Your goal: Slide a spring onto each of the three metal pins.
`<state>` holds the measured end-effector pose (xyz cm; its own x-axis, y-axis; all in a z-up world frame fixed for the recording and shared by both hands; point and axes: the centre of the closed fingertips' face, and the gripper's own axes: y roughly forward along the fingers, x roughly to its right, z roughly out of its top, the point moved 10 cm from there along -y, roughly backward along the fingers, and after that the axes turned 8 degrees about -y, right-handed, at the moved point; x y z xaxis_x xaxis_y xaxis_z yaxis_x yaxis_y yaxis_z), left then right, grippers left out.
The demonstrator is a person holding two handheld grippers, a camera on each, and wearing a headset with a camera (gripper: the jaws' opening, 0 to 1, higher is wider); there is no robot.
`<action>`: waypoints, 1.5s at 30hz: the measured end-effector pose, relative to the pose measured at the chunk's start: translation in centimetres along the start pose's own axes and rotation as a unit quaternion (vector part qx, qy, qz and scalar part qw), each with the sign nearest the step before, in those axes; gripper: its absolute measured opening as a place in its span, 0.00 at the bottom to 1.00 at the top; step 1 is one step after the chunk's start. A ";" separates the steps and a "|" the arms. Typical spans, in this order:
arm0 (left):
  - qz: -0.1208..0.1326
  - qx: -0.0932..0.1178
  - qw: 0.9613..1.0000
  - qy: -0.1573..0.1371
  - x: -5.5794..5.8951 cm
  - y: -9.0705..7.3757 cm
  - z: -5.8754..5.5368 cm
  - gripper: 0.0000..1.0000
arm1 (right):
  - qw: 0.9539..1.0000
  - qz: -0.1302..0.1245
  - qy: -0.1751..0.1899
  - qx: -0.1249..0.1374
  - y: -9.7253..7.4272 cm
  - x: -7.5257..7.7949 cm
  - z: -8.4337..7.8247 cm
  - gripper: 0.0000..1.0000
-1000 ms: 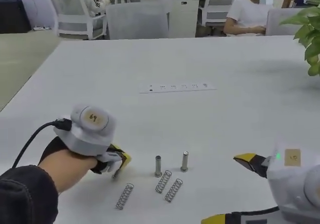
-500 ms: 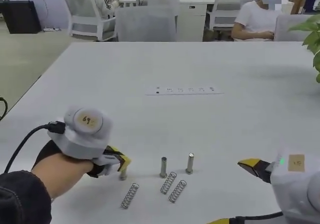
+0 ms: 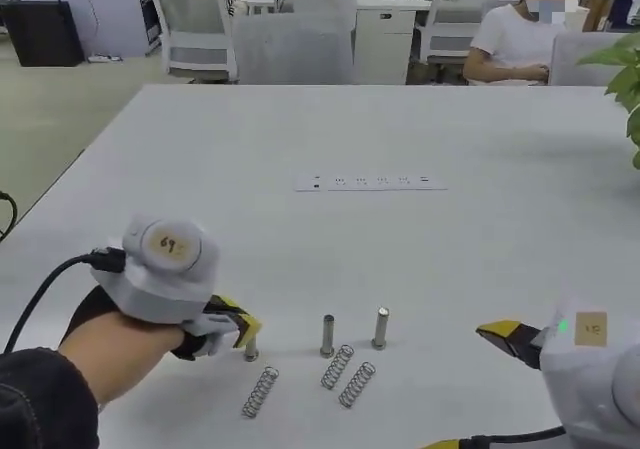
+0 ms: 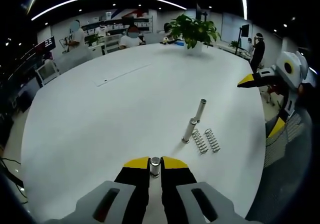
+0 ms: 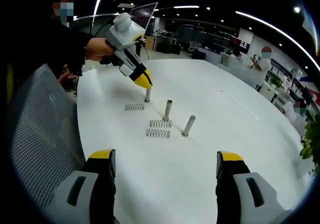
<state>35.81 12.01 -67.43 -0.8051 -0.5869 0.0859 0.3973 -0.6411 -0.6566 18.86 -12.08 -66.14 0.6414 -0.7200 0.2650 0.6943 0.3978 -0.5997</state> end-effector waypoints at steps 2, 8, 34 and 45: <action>0.000 0.001 1.000 0.001 0.0 0.0 0.0 0.00 | 1.000 0.000 0.000 0.000 0.0 0.0 0.0 0.82; -0.002 0.004 1.000 0.001 0.0 0.0 -0.2 0.00 | 1.000 0.004 -0.002 -0.001 0.1 -0.1 0.0 0.82; 0.000 0.063 0.998 -0.028 0.5 -2.8 0.2 0.19 | 1.000 0.004 -0.004 0.000 0.1 -0.2 0.0 0.82; 0.015 0.077 0.996 -0.039 0.9 -4.9 -1.3 0.21 | 1.000 0.005 -0.004 0.000 0.0 -0.2 0.1 0.82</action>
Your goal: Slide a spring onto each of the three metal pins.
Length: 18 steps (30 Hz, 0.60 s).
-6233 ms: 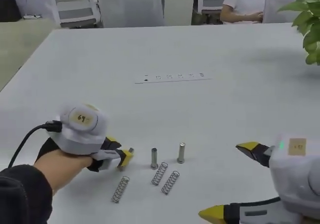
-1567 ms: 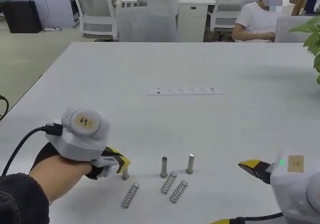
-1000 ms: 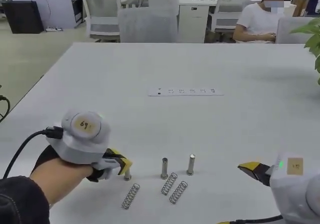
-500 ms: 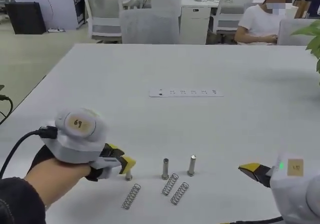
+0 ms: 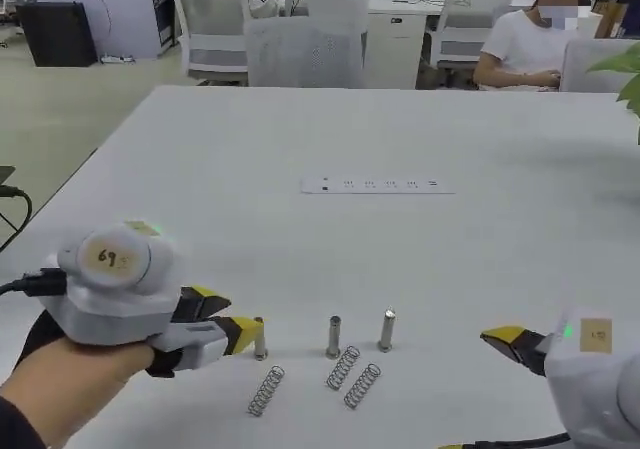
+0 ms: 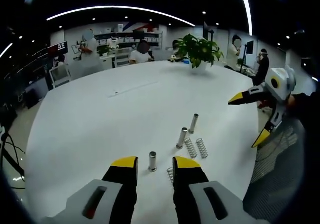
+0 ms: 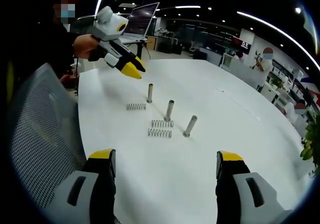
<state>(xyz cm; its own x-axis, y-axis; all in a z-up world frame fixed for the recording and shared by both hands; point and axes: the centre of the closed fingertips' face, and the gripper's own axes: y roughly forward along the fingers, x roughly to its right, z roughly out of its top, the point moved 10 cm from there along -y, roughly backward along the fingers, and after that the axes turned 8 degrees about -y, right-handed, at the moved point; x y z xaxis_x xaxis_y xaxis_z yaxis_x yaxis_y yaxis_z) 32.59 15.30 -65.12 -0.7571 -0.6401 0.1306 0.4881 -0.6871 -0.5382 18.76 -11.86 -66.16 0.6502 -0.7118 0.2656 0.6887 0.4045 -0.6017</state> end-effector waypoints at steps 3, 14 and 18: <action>-0.003 -0.005 1.000 -0.002 0.4 -0.4 -0.7 0.21 | 1.000 0.000 0.000 0.001 0.0 0.0 0.0 0.82; -0.027 -0.053 0.998 0.010 1.9 0.1 -3.8 0.15 | 1.000 0.003 -0.003 0.001 0.0 -0.1 0.0 0.82; -0.031 -0.061 0.998 0.014 2.4 0.8 -4.3 0.15 | 1.000 0.004 -0.003 0.001 0.1 -0.2 0.0 0.82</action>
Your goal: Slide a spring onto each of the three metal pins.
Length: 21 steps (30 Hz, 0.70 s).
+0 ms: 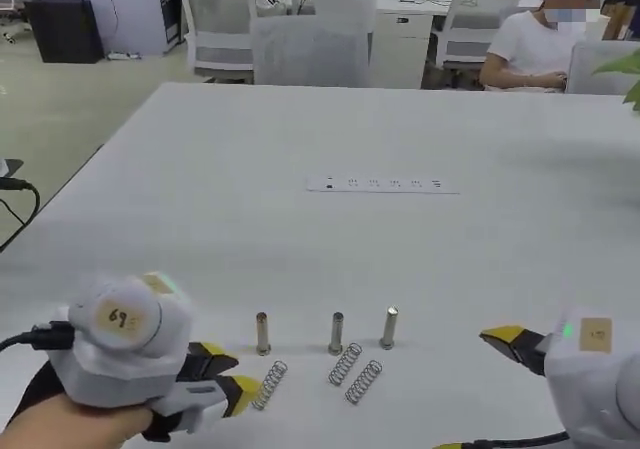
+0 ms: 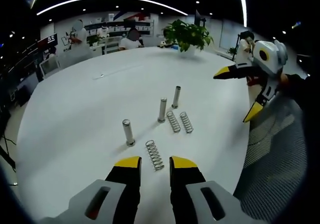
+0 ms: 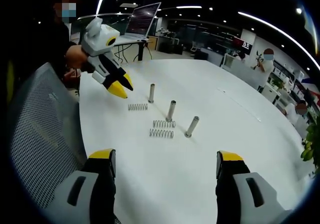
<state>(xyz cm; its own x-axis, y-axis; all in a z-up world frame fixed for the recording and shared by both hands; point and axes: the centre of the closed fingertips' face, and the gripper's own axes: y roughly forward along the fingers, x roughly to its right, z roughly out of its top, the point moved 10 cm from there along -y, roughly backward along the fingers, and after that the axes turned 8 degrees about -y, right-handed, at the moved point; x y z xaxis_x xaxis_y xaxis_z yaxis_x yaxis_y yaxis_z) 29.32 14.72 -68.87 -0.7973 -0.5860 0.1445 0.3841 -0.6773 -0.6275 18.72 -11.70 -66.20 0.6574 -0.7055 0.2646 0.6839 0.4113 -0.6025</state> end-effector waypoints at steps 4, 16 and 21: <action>0.001 -0.011 1.000 0.004 0.1 0.9 -0.6 0.15 | 1.000 -0.001 0.001 0.000 0.0 0.0 0.0 0.82; 0.002 -0.028 1.000 0.012 -0.1 2.4 -1.5 0.15 | 1.000 0.000 0.002 -0.002 0.0 0.0 -0.1 0.82; 0.002 -0.028 0.999 0.017 0.0 2.9 -1.5 0.15 | 1.000 0.001 0.004 -0.003 0.1 0.0 -0.2 0.82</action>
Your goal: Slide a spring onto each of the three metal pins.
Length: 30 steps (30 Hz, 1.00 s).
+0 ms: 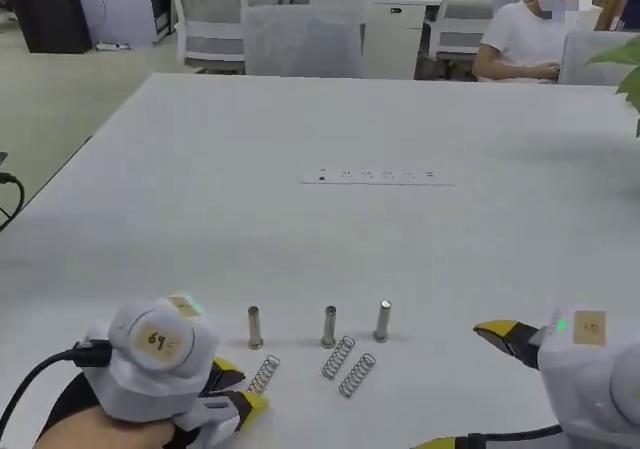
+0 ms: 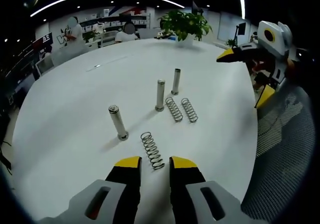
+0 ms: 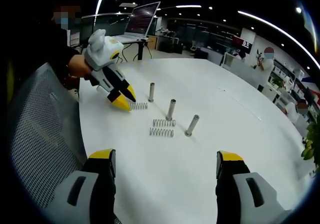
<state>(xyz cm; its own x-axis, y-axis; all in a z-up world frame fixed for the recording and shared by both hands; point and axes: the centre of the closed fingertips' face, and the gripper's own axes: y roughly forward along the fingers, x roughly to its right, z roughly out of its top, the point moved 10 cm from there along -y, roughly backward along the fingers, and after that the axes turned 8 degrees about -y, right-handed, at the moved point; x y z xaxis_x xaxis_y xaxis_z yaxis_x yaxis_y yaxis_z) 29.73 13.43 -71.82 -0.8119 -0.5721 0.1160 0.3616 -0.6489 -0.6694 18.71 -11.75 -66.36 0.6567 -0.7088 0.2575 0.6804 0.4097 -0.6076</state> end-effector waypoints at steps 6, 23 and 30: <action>0.005 -0.004 1.000 0.002 -0.3 0.3 -0.2 0.14 | 1.000 -0.001 0.002 0.000 0.0 0.1 0.0 0.82; 0.024 0.002 1.000 -0.001 -1.2 0.0 -0.4 0.11 | 1.000 0.009 0.000 -0.003 0.2 -0.2 -0.1 0.82; 0.019 0.003 1.000 0.000 -1.2 0.1 -0.5 0.04 | 1.000 0.009 0.000 -0.002 0.2 -0.2 -0.1 0.82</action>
<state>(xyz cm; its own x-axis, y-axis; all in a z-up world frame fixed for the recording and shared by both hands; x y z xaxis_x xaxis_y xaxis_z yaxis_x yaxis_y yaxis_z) 30.55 14.33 -72.37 -0.7970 -0.5970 0.0909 0.3951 -0.6294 -0.6692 18.70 -11.61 -66.56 0.6690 -0.7011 0.2466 0.6669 0.4197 -0.6157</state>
